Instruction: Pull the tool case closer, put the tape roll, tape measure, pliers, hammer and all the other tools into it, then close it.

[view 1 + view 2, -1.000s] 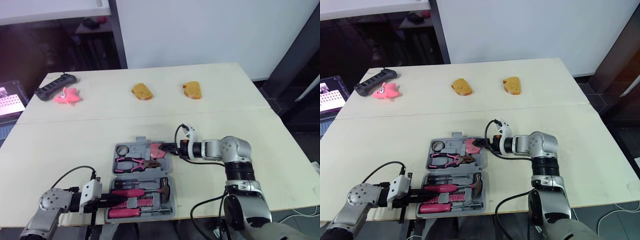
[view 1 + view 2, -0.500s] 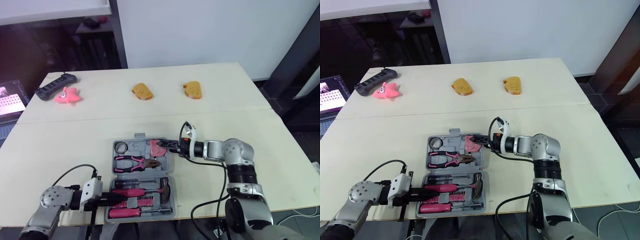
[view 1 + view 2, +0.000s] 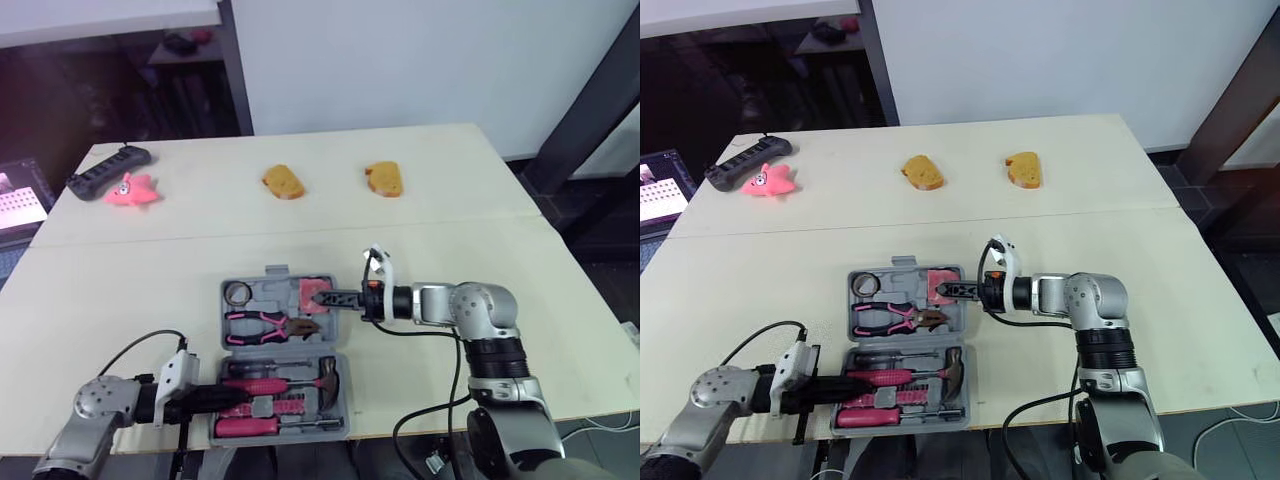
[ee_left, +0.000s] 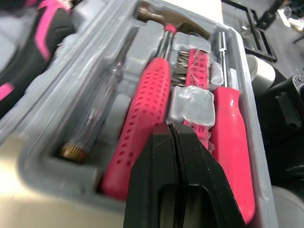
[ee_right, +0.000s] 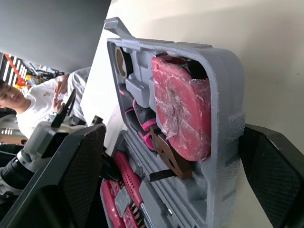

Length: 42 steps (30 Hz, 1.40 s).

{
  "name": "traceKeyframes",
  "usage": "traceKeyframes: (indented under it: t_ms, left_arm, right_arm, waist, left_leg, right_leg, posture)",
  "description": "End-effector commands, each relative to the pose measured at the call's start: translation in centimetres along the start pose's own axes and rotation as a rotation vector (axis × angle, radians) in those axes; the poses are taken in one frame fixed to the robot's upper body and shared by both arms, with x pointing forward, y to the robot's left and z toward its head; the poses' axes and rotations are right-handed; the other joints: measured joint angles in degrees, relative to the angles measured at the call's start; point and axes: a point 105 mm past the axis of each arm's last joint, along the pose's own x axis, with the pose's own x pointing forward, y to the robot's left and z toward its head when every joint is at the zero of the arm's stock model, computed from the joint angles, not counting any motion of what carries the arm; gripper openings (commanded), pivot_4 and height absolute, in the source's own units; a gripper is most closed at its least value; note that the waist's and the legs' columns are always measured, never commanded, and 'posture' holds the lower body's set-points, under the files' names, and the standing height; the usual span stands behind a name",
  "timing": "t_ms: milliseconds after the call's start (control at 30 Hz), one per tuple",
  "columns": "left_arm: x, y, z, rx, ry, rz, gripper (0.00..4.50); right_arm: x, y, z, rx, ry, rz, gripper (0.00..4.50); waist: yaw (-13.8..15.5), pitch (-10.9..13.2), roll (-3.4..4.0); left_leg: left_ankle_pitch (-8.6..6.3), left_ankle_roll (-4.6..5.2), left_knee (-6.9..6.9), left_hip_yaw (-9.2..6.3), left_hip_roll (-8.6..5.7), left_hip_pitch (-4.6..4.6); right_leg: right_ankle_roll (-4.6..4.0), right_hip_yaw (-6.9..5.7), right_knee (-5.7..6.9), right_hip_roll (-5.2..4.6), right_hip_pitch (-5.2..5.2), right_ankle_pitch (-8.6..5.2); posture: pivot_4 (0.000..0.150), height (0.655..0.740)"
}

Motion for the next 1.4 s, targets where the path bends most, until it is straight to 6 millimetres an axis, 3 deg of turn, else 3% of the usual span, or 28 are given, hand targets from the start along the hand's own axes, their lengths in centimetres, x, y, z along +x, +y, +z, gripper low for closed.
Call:
traceKeyframes:
  t_ms: [33, 167, 333, 400, 467, 567, 667, 833, 933, 1167, 1400]
  left_arm:
    - [-2.0, 0.7, 1.2, 0.003, -0.015, 0.086, 0.00]
    - [-3.9, 0.7, 2.8, -0.017, -0.050, 0.140, 0.00]
    - [-6.4, -0.1, 3.8, -0.055, -0.051, 0.193, 0.00]
    - [-7.3, -0.5, 4.1, -0.067, -0.049, 0.203, 0.00]
    - [-8.2, -0.9, 4.3, -0.077, -0.033, 0.210, 0.00]
    - [-9.3, -1.2, 4.4, -0.086, -0.002, 0.215, 0.00]
    - [-10.0, -1.3, 4.6, -0.098, 0.006, 0.216, 0.00]
    - [-10.4, -1.3, 6.3, -0.100, -0.030, 0.196, 0.00]
    - [-10.1, -0.9, 7.6, -0.081, -0.050, 0.207, 0.00]
    - [-10.0, -0.1, 8.6, -0.074, -0.011, 0.232, 0.00]
    - [-9.8, 0.8, 9.3, -0.050, -0.011, 0.275, 0.00]
  right_arm:
    - [-0.1, 2.2, 0.7, -0.072, -0.008, 0.094, 4.45]
    - [-0.6, 3.2, 0.5, -0.121, 0.019, 0.130, 4.45]
    - [-2.3, 6.5, -0.6, -0.276, 0.094, 0.185, 4.45]
    - [-3.9, 8.8, -2.1, -0.369, 0.163, 0.228, 4.45]
    - [-6.3, 10.8, -4.8, -0.450, 0.268, 0.273, 4.45]
    - [-9.1, 11.8, -8.5, -0.493, 0.412, 0.268, 4.45]
    - [-10.5, 11.8, -8.3, -0.519, 0.386, 0.216, 4.45]
    - [-12.4, 11.5, -3.2, -0.634, 0.102, 0.087, 4.45]
    - [-13.3, 10.6, -2.1, -0.740, 0.016, -0.023, 4.45]
    - [-15.0, 6.5, -2.7, -0.906, 0.065, -0.207, 4.45]
    - [-14.8, 5.7, -4.6, -0.994, 0.117, -0.171, 4.45]
  waist:
    - [-0.10, 0.02, -0.03]
    - [-0.28, 0.11, -0.18]
    - [-0.32, 0.19, -0.24]
    - [-0.23, 0.19, -0.26]
    - [0.54, 0.25, -0.37]
    - [1.47, 0.28, -0.49]
    - [2.09, 0.44, -0.76]
    - [2.47, 0.62, -1.28]
    - [3.00, 0.65, -1.42]
    - [3.90, 0.66, -1.43]
    - [3.91, 0.69, -1.44]
  left_leg:
    - [0.00, 0.00, 0.01, 0.00, 0.00, -0.02]
    - [0.00, 0.00, 0.02, 0.01, 0.00, -0.10]
    - [-0.02, 0.02, -0.06, 0.02, 0.00, -0.19]
    - [-0.02, 0.02, -0.08, 0.01, 0.00, -0.27]
    - [-0.03, 0.02, -0.07, 0.01, 0.00, -0.45]
    - [-0.09, 0.12, -0.04, -0.04, -0.01, -0.57]
    - [-0.09, 0.11, 0.11, 0.04, -0.02, -0.62]
    - [0.02, -0.08, 0.29, 0.11, -0.01, -0.57]
    - [0.02, -0.08, 0.27, 0.11, -0.01, -0.61]
    - [-0.01, -0.02, 0.16, 0.13, -0.01, -0.65]
    - [0.01, -0.06, 0.28, 0.12, -0.02, -0.62]
  right_leg:
    - [0.00, 0.00, 0.00, 0.00, -0.02, 0.00]
    - [0.00, 0.00, -0.02, -0.03, -0.06, 0.00]
    - [0.03, -0.01, -0.04, -0.04, -0.20, -0.04]
    - [0.05, -0.02, -0.05, -0.05, -0.26, -0.06]
    - [0.05, -0.03, -0.07, -0.06, -0.40, -0.07]
    - [0.06, -0.14, -0.17, -0.11, -0.43, -0.11]
    - [0.01, -0.16, -0.30, -0.16, -0.41, -0.14]
    - [-0.33, -0.11, -0.31, -0.15, -0.37, 0.04]
    - [-0.27, -0.11, -0.31, -0.16, -0.35, 0.00]
    - [0.10, -0.12, -0.38, -0.16, -0.37, 0.06]
    - [0.02, -0.11, -0.38, -0.17, -0.29, 0.05]
  posture:
    - [0.150, 0.7400]
    - [0.150, 0.7400]
    - [0.150, 0.7400]
    - [0.150, 0.7400]
    - [0.150, 0.7400]
    - [0.150, 0.7400]
    - [0.150, 0.7400]
    - [0.150, 0.7400]
    - [0.150, 0.7400]
    - [0.150, 0.7400]
    - [0.150, 0.7400]
